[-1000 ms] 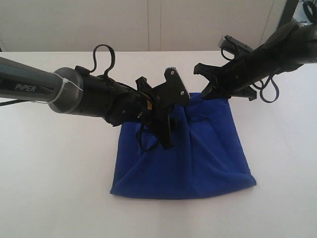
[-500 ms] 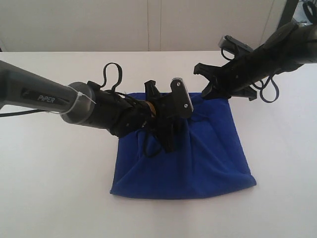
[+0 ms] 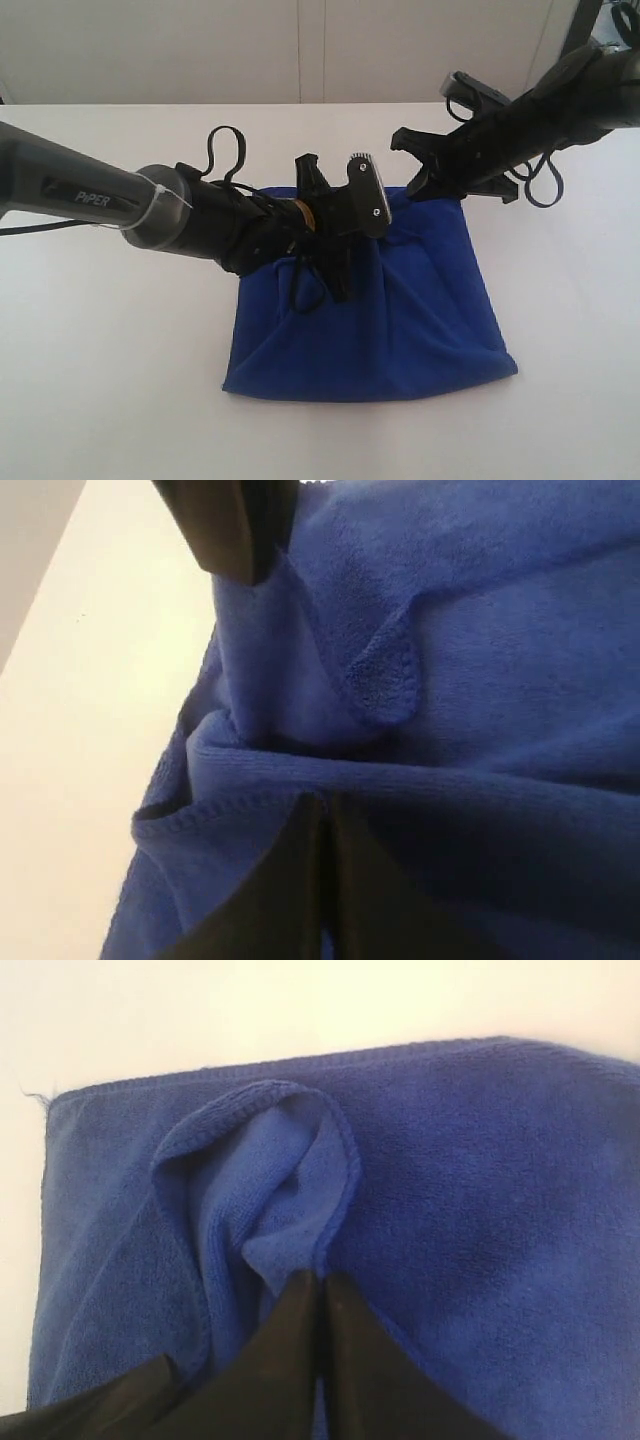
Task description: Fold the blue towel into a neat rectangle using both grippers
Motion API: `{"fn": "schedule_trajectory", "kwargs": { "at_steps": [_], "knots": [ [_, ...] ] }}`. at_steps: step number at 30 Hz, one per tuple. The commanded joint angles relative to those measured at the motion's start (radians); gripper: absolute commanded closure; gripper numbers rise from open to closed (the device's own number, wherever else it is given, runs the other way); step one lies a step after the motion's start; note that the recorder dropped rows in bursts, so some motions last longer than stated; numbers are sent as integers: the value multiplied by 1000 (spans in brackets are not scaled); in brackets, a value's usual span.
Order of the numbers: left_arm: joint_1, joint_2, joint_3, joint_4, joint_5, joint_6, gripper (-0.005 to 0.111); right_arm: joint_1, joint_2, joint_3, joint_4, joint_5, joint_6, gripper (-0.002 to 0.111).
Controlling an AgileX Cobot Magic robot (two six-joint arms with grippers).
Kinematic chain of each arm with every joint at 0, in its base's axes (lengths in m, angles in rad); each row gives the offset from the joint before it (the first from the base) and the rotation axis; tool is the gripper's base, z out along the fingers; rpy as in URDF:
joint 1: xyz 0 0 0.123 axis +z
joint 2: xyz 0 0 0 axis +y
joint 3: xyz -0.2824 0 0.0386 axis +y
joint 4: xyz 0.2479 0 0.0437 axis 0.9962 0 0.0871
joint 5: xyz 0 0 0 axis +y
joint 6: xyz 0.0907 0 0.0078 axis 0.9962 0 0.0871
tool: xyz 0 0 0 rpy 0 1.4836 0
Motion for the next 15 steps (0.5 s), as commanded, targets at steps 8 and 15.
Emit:
{"fn": "schedule_trajectory", "kwargs": {
  "at_steps": [8,15],
  "knots": [
    [61,-242,-4,-324,391,-19,107,-6,-36,-4,-63,22,-109,108],
    [142,-412,-4,-358,752,-176,107,-6,-179,-4,-270,125,-111,108]
  ]
}}
